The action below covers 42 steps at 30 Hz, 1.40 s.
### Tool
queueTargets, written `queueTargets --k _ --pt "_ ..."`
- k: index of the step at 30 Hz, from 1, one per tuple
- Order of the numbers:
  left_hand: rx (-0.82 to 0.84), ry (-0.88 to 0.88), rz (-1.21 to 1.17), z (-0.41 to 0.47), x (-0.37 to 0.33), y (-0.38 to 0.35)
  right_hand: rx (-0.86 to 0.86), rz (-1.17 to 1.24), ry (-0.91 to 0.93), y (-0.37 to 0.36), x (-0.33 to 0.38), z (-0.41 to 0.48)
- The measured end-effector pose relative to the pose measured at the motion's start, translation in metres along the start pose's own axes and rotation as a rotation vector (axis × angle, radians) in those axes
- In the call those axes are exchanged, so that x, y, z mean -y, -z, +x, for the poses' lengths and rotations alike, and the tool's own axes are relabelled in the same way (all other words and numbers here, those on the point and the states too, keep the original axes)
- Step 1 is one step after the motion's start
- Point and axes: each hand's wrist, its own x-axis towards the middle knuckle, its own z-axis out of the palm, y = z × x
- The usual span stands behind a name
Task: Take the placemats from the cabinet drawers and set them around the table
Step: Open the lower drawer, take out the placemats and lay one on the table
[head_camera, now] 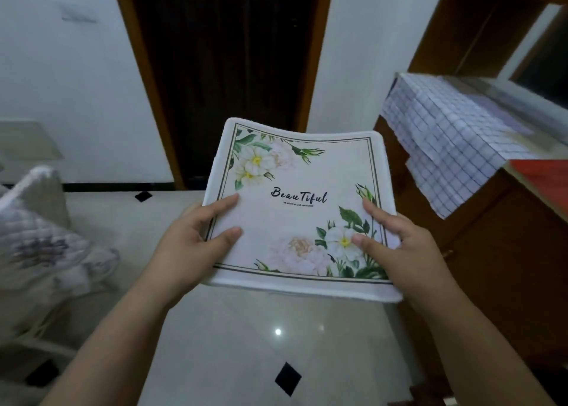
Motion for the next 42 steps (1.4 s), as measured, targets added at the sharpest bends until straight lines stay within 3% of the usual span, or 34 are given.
queueTargets --k 12,22,27,32,42 --pt "-0.500 0.158 0.150 0.013 0.042 0.153 0.475 0.073 0.144 -0.206 0.064 0.155" --pt "-1.067 0.302 0.171 -0.003 0.040 0.206 1.017 0.062 0.388 -0.384 0.144 0.256" --pt "-1.345 0.388 0.111 -0.042 0.041 0.203 1.287 0.032 0.462 -0.462 0.173 0.238" --pt "-1.515 0.430 0.080 -0.086 0.038 0.218 1.439 0.045 0.523 -0.522 0.194 0.192" --pt "-1.608 0.459 0.125 -0.169 0.075 0.316 1.519 0.004 0.630 -0.638 0.248 0.101"
